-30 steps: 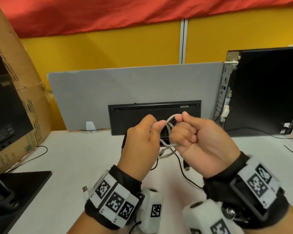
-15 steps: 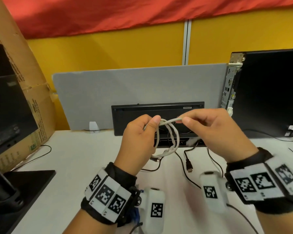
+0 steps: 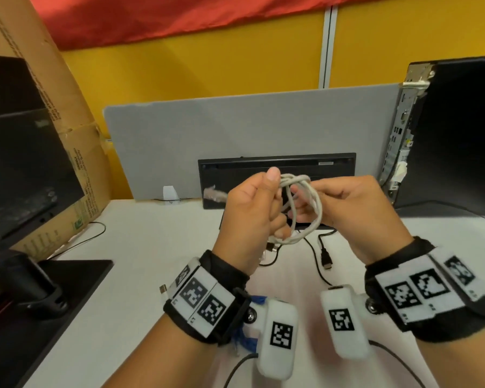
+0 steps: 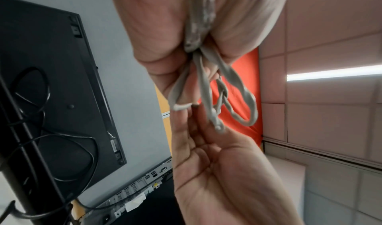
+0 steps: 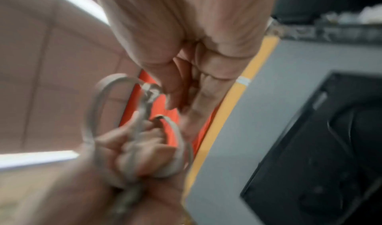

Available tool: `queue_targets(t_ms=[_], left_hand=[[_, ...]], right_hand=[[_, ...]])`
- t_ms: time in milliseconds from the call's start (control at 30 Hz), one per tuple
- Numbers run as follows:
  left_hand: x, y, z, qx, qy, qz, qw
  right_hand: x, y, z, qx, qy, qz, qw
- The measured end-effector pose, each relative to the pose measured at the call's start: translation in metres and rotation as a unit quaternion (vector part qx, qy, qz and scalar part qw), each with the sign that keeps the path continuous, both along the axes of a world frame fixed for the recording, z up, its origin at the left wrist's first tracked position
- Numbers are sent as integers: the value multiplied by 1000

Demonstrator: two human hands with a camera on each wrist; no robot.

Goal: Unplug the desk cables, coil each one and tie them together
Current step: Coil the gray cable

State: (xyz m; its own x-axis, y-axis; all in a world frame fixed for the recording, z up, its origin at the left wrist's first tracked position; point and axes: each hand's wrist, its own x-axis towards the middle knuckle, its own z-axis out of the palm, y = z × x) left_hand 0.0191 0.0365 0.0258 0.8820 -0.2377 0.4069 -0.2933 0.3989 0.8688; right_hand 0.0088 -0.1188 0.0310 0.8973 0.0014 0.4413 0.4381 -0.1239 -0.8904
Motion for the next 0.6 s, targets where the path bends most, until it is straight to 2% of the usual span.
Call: queue_targets(t_ms=[100, 167, 233, 300, 400, 500, 600], left_hand=[[3, 4, 1, -10, -4, 30, 1000], [5, 5, 1, -4, -9, 41, 999], [5, 5, 0, 17, -18, 53, 998], [4, 3, 0, 13, -22, 30, 999], [5, 1, 0, -9, -16, 3, 1000], [3, -1, -1, -4, -7, 17, 1000], [1, -3, 0, 9, -2, 31, 999]], right_hand=[[-6, 3, 6, 121, 104, 142, 977], [-10, 10, 9, 112, 135, 196, 965], [-14, 21, 6, 57, 135, 162, 976], [-16, 30, 2, 79, 123, 92, 985], [-16, 32, -1, 89, 100, 35, 990], [-18, 30, 4, 61, 83, 22, 994], [-20, 29, 7, 93, 109, 45, 989]])
